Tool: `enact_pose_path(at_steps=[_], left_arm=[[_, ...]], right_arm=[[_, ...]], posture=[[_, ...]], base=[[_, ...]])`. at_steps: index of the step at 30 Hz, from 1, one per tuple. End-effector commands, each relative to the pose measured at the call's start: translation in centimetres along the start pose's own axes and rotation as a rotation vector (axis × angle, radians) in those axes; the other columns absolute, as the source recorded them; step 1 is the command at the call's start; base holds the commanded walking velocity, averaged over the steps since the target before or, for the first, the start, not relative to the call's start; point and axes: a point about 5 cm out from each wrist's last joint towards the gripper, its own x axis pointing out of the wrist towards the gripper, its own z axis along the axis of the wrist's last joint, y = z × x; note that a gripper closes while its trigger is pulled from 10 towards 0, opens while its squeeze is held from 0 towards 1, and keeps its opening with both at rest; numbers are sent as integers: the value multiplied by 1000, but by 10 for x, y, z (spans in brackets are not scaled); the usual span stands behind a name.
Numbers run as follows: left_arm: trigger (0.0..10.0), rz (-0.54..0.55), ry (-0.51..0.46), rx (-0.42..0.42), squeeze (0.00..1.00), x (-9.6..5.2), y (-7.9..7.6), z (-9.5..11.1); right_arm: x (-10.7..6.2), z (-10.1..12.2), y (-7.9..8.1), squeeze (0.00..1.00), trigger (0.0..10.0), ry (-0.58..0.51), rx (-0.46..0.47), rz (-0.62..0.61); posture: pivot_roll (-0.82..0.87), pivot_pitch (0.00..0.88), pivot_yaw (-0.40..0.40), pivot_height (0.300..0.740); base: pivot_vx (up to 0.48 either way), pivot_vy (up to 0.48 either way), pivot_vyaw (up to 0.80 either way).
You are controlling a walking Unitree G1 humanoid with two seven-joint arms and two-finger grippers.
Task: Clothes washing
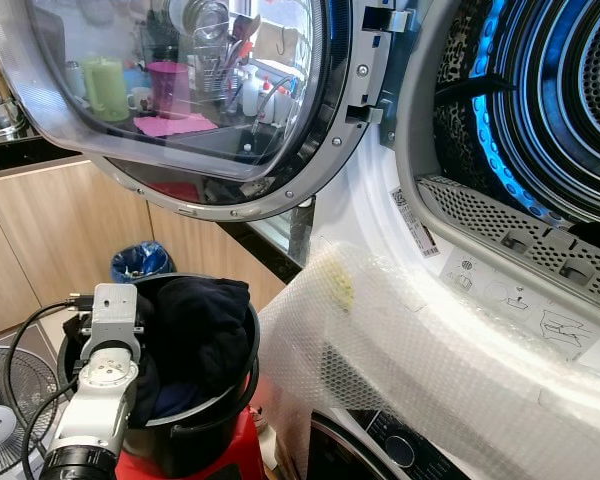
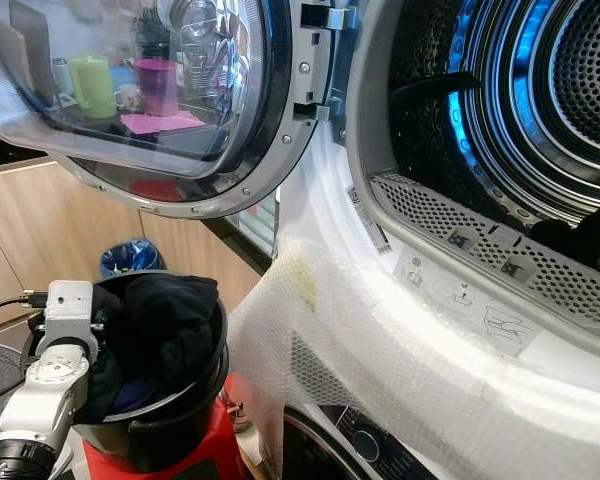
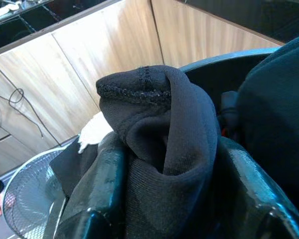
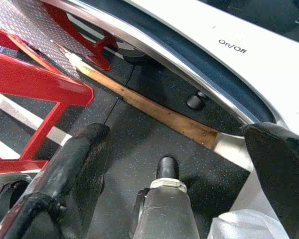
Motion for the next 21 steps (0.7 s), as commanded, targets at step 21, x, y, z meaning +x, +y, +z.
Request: enact_pose_path(at_steps=[21], left_arm=[[0, -86, -50, 1, 0, -11, -13, 7]], right_arm=[[1, 4, 8, 0, 10000, -18, 4, 16]], posture=[[309, 0, -73, 740]], base=[[0, 0, 0]])
